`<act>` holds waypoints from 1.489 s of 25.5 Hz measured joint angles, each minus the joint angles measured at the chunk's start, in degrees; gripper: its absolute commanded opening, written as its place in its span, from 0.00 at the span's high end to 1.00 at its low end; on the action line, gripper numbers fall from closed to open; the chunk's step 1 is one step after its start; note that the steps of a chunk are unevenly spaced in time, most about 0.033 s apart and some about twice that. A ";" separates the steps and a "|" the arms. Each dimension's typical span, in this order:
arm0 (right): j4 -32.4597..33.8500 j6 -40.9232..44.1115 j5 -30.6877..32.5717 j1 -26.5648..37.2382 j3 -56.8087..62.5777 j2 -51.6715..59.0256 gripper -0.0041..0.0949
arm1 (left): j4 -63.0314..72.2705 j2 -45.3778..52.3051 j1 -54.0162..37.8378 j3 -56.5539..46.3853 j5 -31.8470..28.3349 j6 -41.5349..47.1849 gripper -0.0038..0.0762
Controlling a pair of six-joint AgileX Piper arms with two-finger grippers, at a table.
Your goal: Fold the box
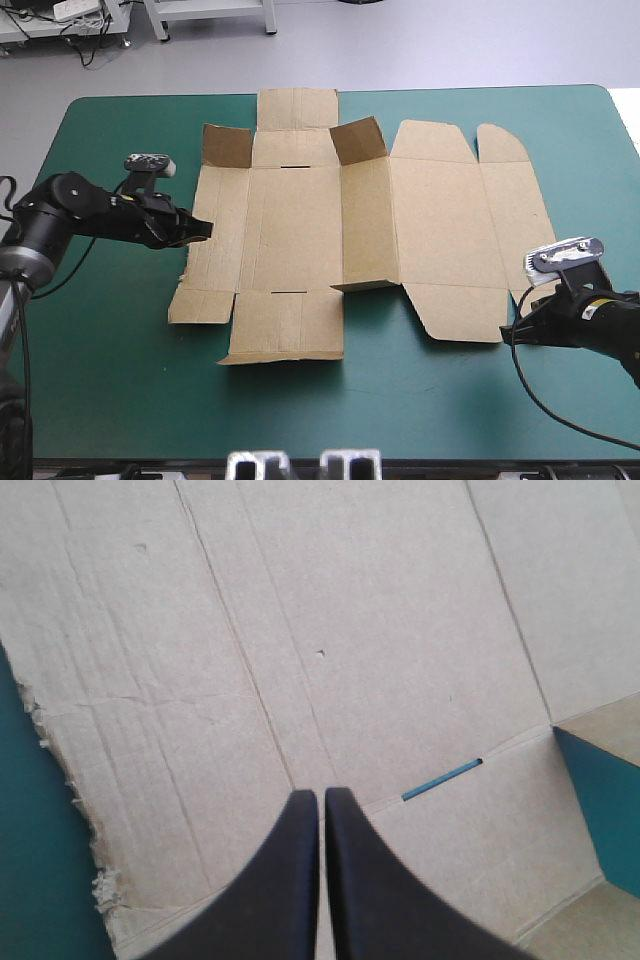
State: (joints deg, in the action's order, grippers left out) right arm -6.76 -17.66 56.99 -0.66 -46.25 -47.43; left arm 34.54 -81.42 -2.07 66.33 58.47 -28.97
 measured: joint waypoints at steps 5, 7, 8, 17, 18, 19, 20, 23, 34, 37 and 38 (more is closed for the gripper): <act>0.00 0.00 -0.31 0.00 0.00 0.00 0.98 | 10.73 -8.07 -13.21 0.24 8.37 -8.52 0.93; -0.10 0.00 -0.51 0.00 0.00 0.00 0.98 | 12.96 -10.54 -15.80 0.24 8.71 -9.86 0.93; -0.33 0.00 -0.65 0.00 0.00 0.00 0.98 | 14.36 -11.75 -17.22 0.24 9.03 -10.69 0.91; -1.73 -1.62 -1.03 0.00 0.00 0.00 0.98 | 13.63 -21.13 -19.12 0.30 9.75 -14.74 0.48; -2.46 -2.66 -1.03 0.00 0.00 0.00 0.98 | 13.63 -22.91 -19.12 0.30 9.70 -15.05 0.44; -2.88 -3.13 -1.03 0.00 0.00 0.00 0.98 | 13.63 -23.59 -19.12 0.30 9.70 -15.05 0.40; -3.13 -3.40 -1.03 0.00 0.00 0.00 0.98 | 13.49 -24.07 -19.12 0.30 9.70 -15.05 0.37; -3.73 -3.84 -1.03 0.00 0.00 0.00 0.98 | 12.84 -24.71 -19.12 0.43 9.85 -15.05 0.36; -3.94 -4.04 -0.62 0.00 0.00 0.00 0.98 | 13.68 -25.27 -14.65 1.18 10.37 -13.71 0.36; -3.94 -4.43 -0.62 0.00 0.00 0.00 0.98 | 13.74 -25.27 -10.16 1.23 10.37 -13.95 0.36; -3.94 -4.47 -0.62 0.00 0.00 0.00 0.98 | 14.14 -25.31 -9.19 1.23 10.37 -13.95 0.36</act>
State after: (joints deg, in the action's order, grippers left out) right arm -10.70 -22.13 56.37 -0.66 -46.25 -47.43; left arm 48.68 -106.73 -11.26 67.56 68.85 -42.92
